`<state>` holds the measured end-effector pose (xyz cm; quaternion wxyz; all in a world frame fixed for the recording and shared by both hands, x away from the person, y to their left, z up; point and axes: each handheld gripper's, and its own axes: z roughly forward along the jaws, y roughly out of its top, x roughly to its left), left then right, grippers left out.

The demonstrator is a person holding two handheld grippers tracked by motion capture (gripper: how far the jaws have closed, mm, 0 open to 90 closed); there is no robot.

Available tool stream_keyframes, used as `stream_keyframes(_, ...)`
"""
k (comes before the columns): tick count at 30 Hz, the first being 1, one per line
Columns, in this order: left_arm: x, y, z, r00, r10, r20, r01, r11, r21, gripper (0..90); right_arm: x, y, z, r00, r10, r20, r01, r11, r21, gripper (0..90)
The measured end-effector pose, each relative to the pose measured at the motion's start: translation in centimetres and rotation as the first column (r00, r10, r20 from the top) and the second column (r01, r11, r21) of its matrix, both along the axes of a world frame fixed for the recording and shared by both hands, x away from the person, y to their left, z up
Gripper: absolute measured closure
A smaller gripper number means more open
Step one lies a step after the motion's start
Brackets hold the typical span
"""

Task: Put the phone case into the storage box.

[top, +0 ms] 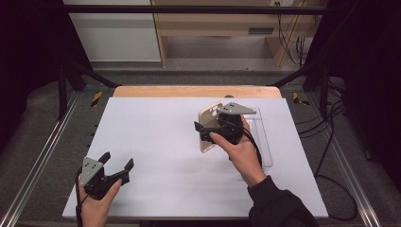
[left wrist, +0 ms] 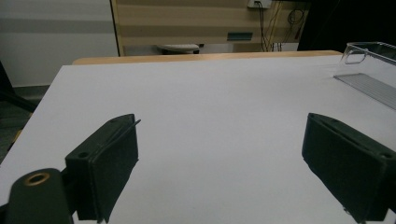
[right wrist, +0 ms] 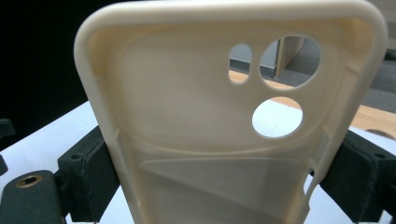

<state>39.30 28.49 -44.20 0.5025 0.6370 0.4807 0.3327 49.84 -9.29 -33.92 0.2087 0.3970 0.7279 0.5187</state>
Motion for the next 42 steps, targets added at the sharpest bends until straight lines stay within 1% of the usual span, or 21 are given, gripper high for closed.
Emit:
stream_keyframes(2,0.0,0.1,0.0,1.0000,0.001,-0.001,-0.001,1.0000,0.000,10.0,0.3,-0.2,0.4,1.0000,-0.001,0.004,0.001,1.000,-0.004,10.8)
stream_keyframes(6,0.1,0.2,-0.1,1.0000,0.005,-0.004,-0.005,1.0000,-0.002,9.9,0.8,-1.0,1.2,0.9999,-0.015,0.005,0.015,1.000,0.007,10.8)
stream_keyframes(11,0.1,0.1,-0.2,1.0000,0.004,-0.006,-0.004,1.0000,0.002,9.9,1.4,-2.2,2.7,0.9955,-0.091,0.025,0.091,0.996,0.013,10.8)
stream_keyframes(14,0.1,0.1,-0.2,1.0000,0.003,-0.006,-0.003,1.0000,0.004,9.9,1.8,-2.9,3.4,0.9896,-0.139,0.037,0.139,0.990,0.015,10.7)
stream_keyframes(20,0.1,0.2,-0.3,1.0000,0.007,-0.007,-0.007,1.0000,-0.001,9.9,2.7,-4.3,4.2,0.9721,-0.229,0.051,0.227,0.973,0.032,10.7)
stream_keyframes(22,0.1,0.2,-0.3,1.0000,0.006,-0.007,-0.006,1.0000,-0.001,9.9,3.0,-4.7,4.2,0.9672,-0.249,0.048,0.248,0.968,0.036,10.7)
stream_keyframes(26,0.1,0.2,-0.3,1.0000,0.005,-0.007,-0.005,1.0000,-0.002,9.9,3.4,-5.5,4.1,0.9558,-0.289,0.053,0.288,0.957,0.028,10.7)
stream_keyframes(30,0.1,0.1,-0.3,1.0000,0.001,-0.008,-0.001,1.0000,0.002,9.9,3.7,-6.1,3.8,0.9409,-0.334,0.056,0.333,0.943,0.025,10.7)
stream_keyframes(35,0.1,0.1,-0.3,1.0000,0.001,-0.008,-0.001,1.0000,0.002,9.9,4.0,-6.9,3.4,0.9234,-0.380,0.057,0.379,0.925,0.023,10.7)
stream_keyframes(39,0.1,0.1,-0.3,1.0000,0.000,-0.009,0.000,1.0000,0.001,9.9,4.2,-7.5,3.2,0.9135,-0.404,0.052,0.403,0.915,0.025,10.7)
stream_keyframes(42,0.1,0.1,-0.3,1.0000,-0.001,-0.009,0.002,1.0000,0.002,9.9,4.2,-7.9,3.1,0.9059,-0.420,0.057,0.419,0.908,0.031,10.6)
